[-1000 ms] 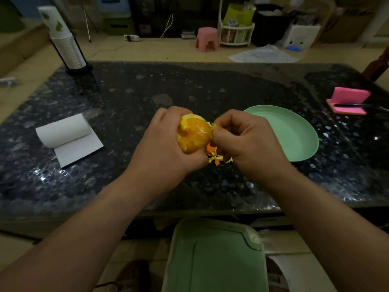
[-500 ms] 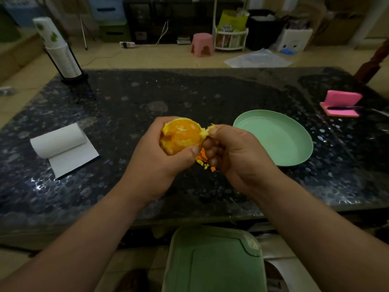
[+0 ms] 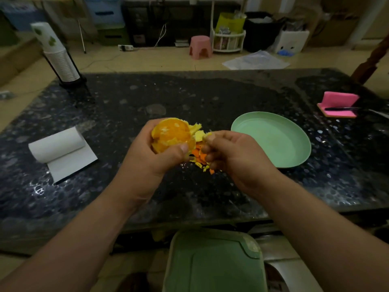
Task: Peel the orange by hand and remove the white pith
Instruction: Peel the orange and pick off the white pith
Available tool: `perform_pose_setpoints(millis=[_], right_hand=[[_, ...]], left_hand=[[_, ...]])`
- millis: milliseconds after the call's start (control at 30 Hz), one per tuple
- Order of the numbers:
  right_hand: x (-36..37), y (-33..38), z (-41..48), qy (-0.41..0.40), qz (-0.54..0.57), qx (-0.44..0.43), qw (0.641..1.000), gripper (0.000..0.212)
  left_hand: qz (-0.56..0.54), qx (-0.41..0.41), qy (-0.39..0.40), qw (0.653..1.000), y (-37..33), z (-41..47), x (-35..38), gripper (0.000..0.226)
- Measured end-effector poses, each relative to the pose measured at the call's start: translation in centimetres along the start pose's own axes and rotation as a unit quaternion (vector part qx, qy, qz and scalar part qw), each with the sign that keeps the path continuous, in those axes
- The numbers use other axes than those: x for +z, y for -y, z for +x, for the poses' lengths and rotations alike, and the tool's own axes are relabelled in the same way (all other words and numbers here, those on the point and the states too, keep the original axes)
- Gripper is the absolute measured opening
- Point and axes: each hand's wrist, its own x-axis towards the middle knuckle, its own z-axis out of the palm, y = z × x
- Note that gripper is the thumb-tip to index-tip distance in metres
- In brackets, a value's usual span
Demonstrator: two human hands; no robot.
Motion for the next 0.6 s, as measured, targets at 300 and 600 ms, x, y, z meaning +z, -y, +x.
perform_pose_setpoints(millis=[300,600], right_hand=[[0.3,-0.9,0.6,0.004,-0.061,0.065,0.996,0.017],[0.4,-0.9,0.1,0.009,-0.138,0.007,0.990,0.012]], left_hand=[[0.199,-0.012,-0.022,0.980,2.3,0.3,0.1,0.052],[0.322,0.035,-0.043,0.945,2.4,0.2,0.4,0.067]])
